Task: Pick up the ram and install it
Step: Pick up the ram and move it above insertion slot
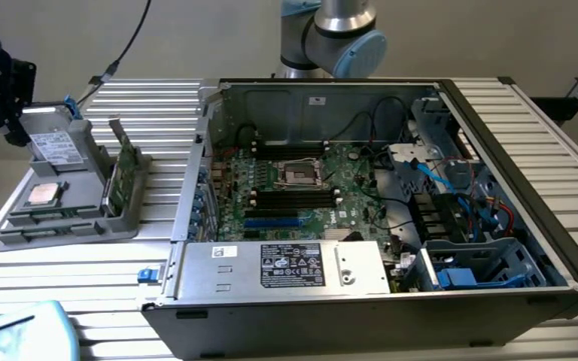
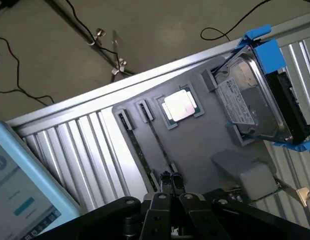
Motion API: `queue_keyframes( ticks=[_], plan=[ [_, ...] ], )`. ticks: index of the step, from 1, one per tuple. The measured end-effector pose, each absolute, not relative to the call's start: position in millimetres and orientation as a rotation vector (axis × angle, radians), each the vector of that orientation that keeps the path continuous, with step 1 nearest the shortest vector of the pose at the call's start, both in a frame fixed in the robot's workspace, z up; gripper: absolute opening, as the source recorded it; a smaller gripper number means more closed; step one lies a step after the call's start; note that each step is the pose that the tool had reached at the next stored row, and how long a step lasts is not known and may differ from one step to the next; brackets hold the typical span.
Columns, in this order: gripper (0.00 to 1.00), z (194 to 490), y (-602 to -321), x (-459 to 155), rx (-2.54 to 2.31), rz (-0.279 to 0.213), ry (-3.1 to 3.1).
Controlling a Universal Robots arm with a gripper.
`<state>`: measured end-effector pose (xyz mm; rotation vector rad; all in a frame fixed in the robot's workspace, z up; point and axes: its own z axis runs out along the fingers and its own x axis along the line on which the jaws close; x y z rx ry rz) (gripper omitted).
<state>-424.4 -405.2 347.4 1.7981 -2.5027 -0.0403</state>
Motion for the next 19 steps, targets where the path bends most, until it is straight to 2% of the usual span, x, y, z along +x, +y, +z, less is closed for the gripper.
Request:
queue_keyframes(
  ticks=[19],
  plan=[
    [0.11, 341.7, -405.2, -424.4, 2.200, -0.024, -2.153]
  ],
)
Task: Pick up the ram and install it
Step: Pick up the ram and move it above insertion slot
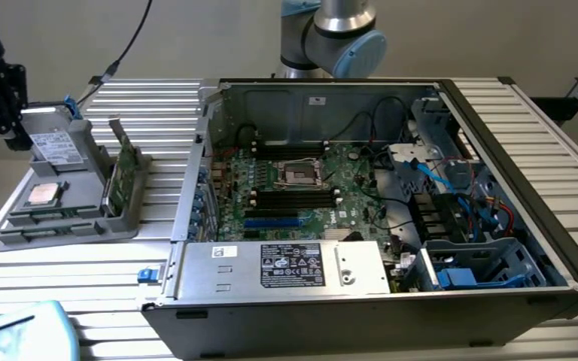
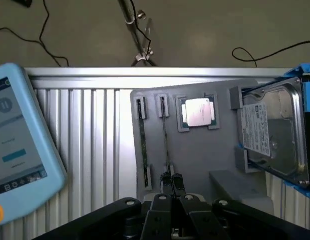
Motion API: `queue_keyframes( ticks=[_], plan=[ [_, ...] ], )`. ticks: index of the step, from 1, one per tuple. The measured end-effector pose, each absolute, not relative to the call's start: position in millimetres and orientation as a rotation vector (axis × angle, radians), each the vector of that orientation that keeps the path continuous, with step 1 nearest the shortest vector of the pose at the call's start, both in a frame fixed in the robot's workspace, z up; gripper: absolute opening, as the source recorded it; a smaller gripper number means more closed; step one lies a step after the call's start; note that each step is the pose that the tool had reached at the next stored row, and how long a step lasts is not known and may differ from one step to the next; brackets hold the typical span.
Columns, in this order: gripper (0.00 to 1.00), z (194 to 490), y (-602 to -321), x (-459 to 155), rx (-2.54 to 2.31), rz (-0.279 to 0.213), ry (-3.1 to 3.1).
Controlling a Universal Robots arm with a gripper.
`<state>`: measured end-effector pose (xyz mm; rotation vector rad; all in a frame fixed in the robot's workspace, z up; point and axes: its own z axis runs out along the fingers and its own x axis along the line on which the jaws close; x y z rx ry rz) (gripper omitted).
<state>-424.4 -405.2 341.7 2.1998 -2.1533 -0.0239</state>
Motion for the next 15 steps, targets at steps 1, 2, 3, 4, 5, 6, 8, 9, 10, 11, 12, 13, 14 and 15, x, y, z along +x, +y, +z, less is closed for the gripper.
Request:
queue_keyframes(
  ticks=[1, 2, 3, 4, 5, 6, 8, 9, 10, 11, 12, 13, 14, 15],
  plan=[
    [0.11, 341.5, -405.2, -424.4, 2.219, -0.023, -2.133],
    [0.11, 341.5, -405.2, -424.5, 2.237, -0.023, -2.114],
    [0.11, 341.5, -405.2, -424.5, 2.257, -0.022, -2.092],
    [0.11, 341.4, -405.2, -424.6, 2.277, -0.021, -2.071],
    [0.11, 341.3, -405.2, -424.6, 2.294, -0.020, -2.052],
    [0.11, 341.2, -405.2, -424.7, 2.311, -0.019, -2.033],
    [0.11, 341.2, -405.2, -425.4, 2.339, -0.019, -2.000],
    [0.11, 341.2, -405.1, -425.9, 2.347, -0.019, -1.990],
    [0.11, 341.3, -405.2, -425.9, 2.349, -0.018, -1.988],
    [0.11, 341.3, -405.2, -425.8, 2.349, -0.018, -1.988],
    [0.11, 341.3, -405.2, -425.9, 2.349, -0.018, -1.988],
    [0.11, 341.3, -405.2, -425.9, 2.349, -0.018, -1.988],
    [0.12, 341.4, -405.2, -425.9, 2.349, -0.018, -1.988],
    [0.18, 341.4, -405.2, -425.9, 2.349, -0.018, -1.987]
  ],
)
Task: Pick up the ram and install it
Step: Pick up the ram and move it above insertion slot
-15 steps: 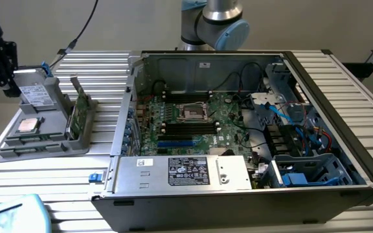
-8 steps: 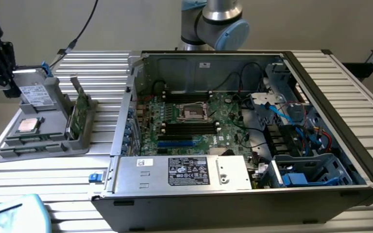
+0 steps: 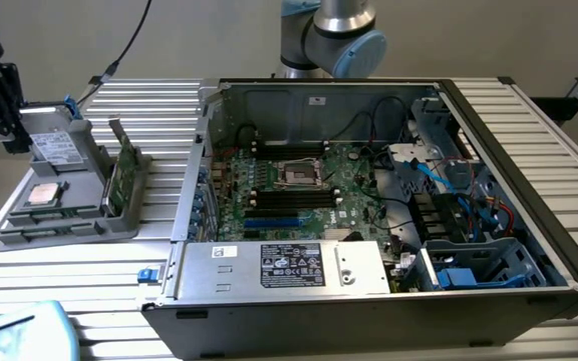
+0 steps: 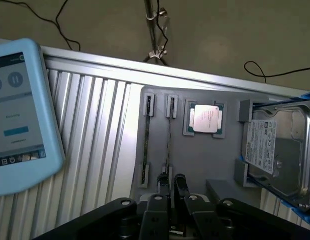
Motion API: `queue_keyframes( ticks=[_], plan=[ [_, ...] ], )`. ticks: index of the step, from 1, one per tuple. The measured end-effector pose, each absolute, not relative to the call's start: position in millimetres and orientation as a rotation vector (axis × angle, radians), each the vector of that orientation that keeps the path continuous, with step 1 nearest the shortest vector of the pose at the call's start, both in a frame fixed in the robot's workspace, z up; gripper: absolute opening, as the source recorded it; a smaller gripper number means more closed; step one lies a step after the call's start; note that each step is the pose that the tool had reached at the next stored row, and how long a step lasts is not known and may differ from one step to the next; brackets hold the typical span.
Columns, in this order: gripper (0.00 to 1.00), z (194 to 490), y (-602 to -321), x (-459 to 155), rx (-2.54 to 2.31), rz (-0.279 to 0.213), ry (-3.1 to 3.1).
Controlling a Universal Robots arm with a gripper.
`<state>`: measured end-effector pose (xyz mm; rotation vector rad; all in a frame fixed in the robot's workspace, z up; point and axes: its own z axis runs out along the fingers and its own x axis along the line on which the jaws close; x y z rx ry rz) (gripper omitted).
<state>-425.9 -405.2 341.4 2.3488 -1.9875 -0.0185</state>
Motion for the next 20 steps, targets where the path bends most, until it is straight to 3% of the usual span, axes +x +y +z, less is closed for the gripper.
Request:
queue_keyframes(
  ticks=[2, 3, 11, 13, 14, 20],
  plan=[
    [0.18, 341.3, -405.2, -425.9, 2.349, -0.018, -1.988],
    [0.25, 341.3, -405.2, -425.9, 2.349, -0.018, -1.987],
    [0.25, 341.3, -405.2, -427.1, 2.349, -0.018, -1.988],
    [0.27, 341.3, -405.2, -427.5, 2.349, -0.018, -1.987],
    [0.34, 341.2, -405.3, -428.2, 2.349, -0.018, -1.988],
    [0.34, 335.1, -417.8, -435.6, 2.351, -0.019, -1.985]
  ],
)
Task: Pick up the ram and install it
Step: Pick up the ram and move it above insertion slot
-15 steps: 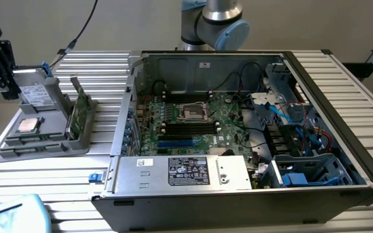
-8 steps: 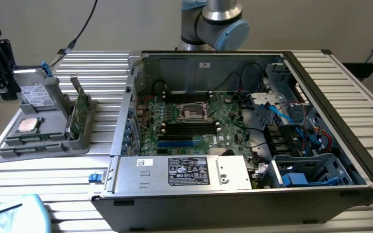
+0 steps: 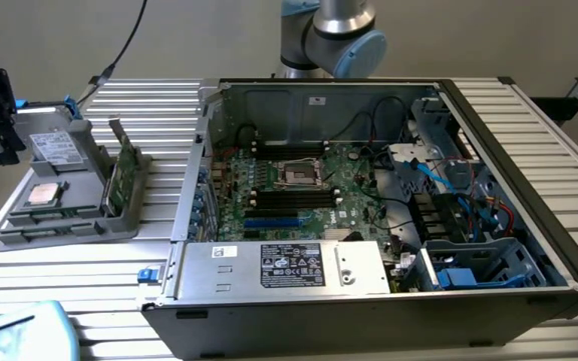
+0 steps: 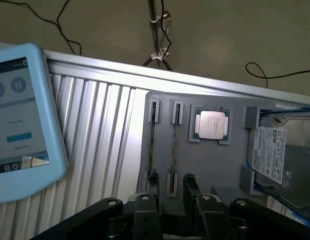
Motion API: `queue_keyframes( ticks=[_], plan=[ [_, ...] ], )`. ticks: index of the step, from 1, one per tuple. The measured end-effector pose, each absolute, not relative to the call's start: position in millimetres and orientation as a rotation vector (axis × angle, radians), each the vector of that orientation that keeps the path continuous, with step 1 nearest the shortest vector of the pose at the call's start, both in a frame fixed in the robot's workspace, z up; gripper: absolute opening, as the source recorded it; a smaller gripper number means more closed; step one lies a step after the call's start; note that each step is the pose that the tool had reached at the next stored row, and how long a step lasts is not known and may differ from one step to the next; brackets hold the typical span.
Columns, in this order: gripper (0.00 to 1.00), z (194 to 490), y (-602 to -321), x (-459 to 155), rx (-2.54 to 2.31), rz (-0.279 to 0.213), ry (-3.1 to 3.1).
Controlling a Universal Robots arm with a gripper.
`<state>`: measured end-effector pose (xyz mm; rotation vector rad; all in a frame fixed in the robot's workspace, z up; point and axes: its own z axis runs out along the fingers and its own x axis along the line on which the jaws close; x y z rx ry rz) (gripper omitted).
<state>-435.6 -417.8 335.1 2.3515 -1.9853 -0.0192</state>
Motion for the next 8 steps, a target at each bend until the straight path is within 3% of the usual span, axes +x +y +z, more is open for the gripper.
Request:
queue_keyframes(
  ticks=[8],
  plan=[
    [0.34, 320.6, -427.0, -436.3, 2.358, -0.029, -1.989]
  ],
)
